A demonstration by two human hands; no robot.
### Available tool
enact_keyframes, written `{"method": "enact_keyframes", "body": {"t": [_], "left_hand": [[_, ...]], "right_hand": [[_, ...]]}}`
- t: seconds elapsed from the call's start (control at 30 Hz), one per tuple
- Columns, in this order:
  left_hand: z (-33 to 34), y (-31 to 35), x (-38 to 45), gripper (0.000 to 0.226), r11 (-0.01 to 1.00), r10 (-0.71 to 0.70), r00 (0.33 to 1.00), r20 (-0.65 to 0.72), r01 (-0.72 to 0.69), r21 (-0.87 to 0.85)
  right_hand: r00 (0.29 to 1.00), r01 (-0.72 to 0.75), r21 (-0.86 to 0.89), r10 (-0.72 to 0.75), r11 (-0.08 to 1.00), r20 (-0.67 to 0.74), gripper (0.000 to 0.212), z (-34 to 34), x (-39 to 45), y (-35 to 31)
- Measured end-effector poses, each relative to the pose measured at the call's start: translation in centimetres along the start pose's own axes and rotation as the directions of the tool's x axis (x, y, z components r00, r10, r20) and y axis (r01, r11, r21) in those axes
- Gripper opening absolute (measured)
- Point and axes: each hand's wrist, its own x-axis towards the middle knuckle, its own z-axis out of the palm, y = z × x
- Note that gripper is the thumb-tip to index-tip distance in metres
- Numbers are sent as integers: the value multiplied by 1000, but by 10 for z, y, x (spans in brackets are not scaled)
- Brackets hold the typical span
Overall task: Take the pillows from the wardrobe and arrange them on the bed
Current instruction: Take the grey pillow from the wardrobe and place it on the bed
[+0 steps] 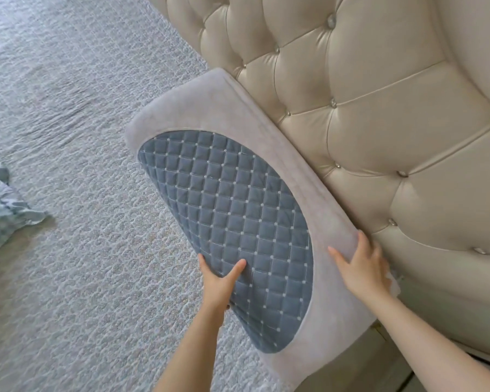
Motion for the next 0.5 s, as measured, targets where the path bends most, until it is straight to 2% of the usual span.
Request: {"method": "enact_keyframes", "body": {"t": [0.13, 0.2, 0.27, 0.4, 0.5], "left_hand": [[4, 0, 1, 122, 988, -142, 990, 24, 143, -63], [8, -2, 3, 124, 981, -165, 986, 30, 167, -95], [10, -2, 4, 126, 980, -157, 987, 33, 160, -120], [11, 5, 8, 124, 986, -92, 996, 17, 93, -138], [12, 20, 14, 128, 997, 11, 998, -61, -15, -76]], "right_hand": [[940, -341, 171, 330, 924, 90, 103, 2, -3, 27], [908, -419, 275, 390, 865, 154, 103, 3, -5, 31], [908, -419, 330, 388, 846, 158, 100, 2, -6, 27], [927, -370, 329, 367, 869, 75, 95, -5, -6, 8], [972, -228, 349, 230, 909, 38, 93, -10, -1, -15]]}}
